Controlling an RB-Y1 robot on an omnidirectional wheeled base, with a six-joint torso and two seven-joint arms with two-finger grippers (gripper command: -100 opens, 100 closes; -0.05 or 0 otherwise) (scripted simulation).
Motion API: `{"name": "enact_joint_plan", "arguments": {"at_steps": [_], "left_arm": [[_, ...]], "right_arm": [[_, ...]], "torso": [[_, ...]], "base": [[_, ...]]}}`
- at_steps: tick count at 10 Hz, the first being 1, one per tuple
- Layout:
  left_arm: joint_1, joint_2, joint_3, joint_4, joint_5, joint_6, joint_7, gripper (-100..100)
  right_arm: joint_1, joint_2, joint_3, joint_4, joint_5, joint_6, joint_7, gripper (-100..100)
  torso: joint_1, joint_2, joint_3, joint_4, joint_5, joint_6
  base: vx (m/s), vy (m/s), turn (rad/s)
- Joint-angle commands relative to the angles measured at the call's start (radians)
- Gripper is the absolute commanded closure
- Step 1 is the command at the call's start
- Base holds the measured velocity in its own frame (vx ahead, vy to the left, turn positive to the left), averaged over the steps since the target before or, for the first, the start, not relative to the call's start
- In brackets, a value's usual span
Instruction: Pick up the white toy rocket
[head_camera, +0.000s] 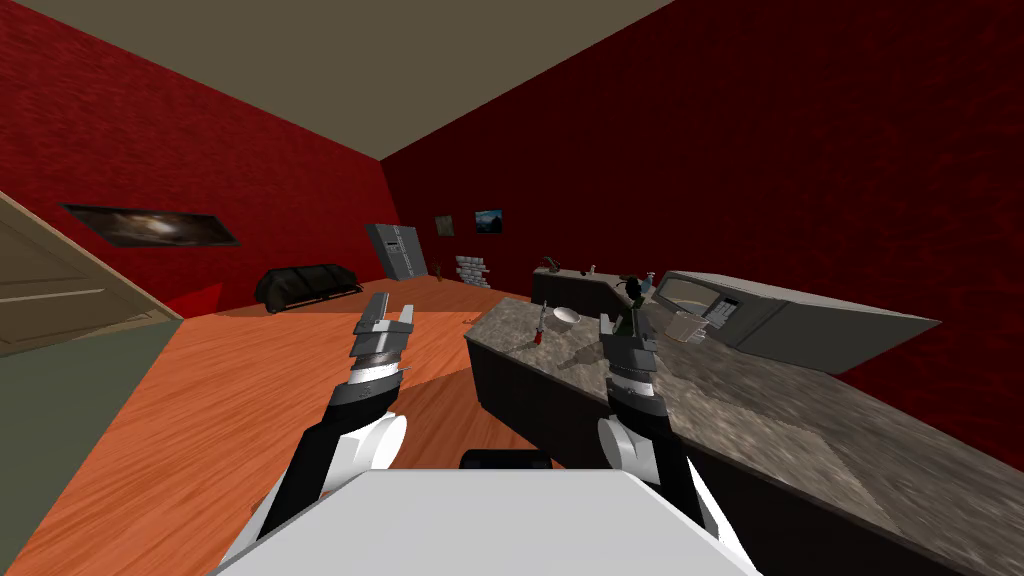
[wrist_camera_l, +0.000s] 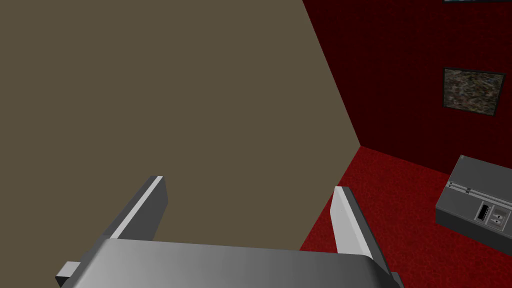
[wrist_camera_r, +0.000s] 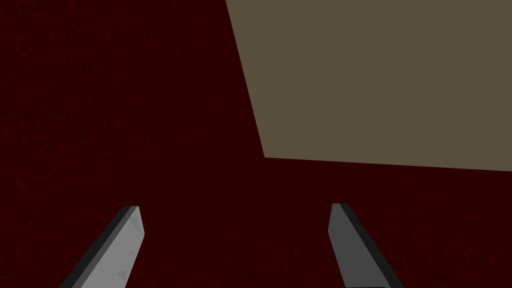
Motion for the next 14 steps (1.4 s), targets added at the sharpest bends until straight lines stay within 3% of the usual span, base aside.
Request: {"name": "enact_joint_plan", "arguments": {"at_steps": [1, 4, 5, 14], "left_arm": [[0.0, 0.0, 0.0, 0.0, 0.0, 0.0, 0.0, 0], [0.0, 0.0, 0.0, 0.0, 0.0, 0.0, 0.0, 0], [0.0, 0.0, 0.0, 0.0, 0.0, 0.0, 0.0, 0], [0.0, 0.0, 0.0, 0.0, 0.0, 0.0, 0.0, 0]], "right_arm": [[-0.001, -0.035, -0.01, 0.015, 0.005, 0.015, 0.01, -100], [-0.003, -0.086, -0.032, 0.049, 0.015, 0.049, 0.032, -100], [-0.005, -0.122, -0.053, 0.079, 0.022, 0.08, 0.051, -100], [-0.016, -0.287, -0.166, 0.245, 0.075, 0.245, 0.158, -100]], "torso": [[0.0, 0.0, 0.0, 0.0, 0.0, 0.0], [0.004, 0.002, 0.001, 0.0, 0.001, 0.0], [0.004, 0.003, 0.002, 0.001, 0.001, 0.0], [0.007, 0.004, 0.002, 0.001, 0.002, 0.0]], "base": [[-0.01, 0.032, 0.065], [-0.038, 0.067, 0.076], [-0.056, 0.13, 0.182], [-0.052, 0.114, 0.126]]}}
